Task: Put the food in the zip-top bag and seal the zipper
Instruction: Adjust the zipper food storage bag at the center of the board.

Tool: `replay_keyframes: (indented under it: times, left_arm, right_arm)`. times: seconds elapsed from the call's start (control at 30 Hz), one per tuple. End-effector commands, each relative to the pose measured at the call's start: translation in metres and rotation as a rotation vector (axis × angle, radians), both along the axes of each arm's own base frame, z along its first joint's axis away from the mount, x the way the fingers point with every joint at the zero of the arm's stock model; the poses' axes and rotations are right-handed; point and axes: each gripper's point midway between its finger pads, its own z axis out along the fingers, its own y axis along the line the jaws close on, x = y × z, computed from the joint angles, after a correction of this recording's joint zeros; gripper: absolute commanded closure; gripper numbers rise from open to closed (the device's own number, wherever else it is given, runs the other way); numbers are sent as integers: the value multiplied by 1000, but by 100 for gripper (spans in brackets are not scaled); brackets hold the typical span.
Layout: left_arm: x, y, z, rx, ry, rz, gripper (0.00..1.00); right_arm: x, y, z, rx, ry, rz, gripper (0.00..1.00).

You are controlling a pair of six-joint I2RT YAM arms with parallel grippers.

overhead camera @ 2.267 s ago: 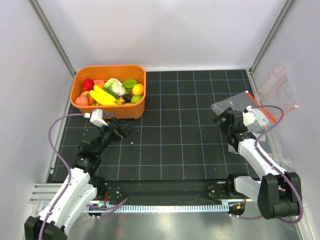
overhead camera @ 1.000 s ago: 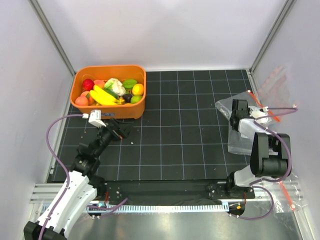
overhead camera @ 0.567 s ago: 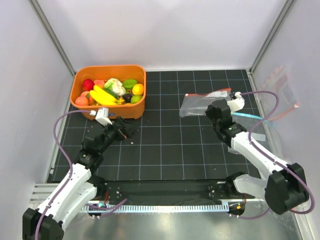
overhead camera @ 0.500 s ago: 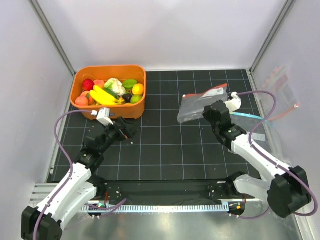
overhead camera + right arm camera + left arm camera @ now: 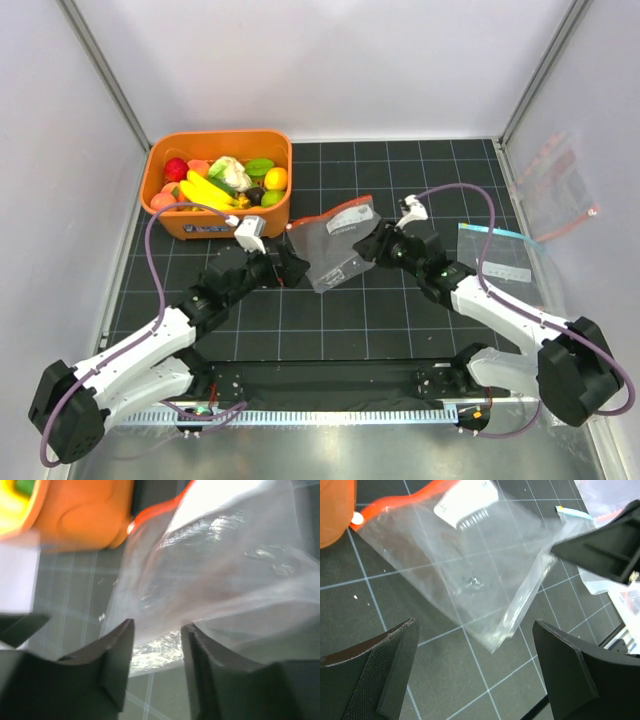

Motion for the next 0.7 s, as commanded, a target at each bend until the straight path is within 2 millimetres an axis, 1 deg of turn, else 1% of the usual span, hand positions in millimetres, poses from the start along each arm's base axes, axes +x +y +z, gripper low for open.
replay_keyframes:
  times: [0.0,0.07,0.13,0.17,0.23,0.27,0.37,0.4,0.43,0.47,0.53,0.57,0.67]
  left_arm:
    - [9,-2,30,-10,-94,9,0]
    - [9,-1,31,-7,-96,12,0]
    - [9,0,32,-4,-97,15,0]
    - [9,1,32,-1,-95,19,1]
    - [8,3,34,1,-98,23,0]
    - [8,3,35,2,-98,26,0]
    - [7,7,37,3,-105,41,0]
    - [8,9,38,5,-108,51,0]
    - [8,10,37,7,-107,55,0]
    - [8,12,37,9,-107,61,0]
    - [8,13,38,11,-108,68,0]
    - [9,14,36,18,-104,76,0]
    - [12,16,35,30,-96,95,0]
  right_arm:
    - [-9,37,40,48,-91,172,42]
    - [-10,31,47,23,-105,159,39]
    - [-6,19,52,-18,-125,103,39]
    - [-6,10,60,-29,-146,71,39]
    - [-3,1,68,-42,-180,23,34]
    - [-6,-4,63,-60,-159,11,34]
    - [-3,-13,62,-77,-139,-42,31]
    - [0,-20,60,-93,-124,-89,29]
    - [5,-34,60,-125,-117,-169,28]
    - [6,-43,60,-155,-102,-211,23]
    - [5,-46,65,-171,-124,-209,22]
    - [4,-43,65,-157,-119,-194,22]
    - [4,-38,56,-119,-86,-201,21]
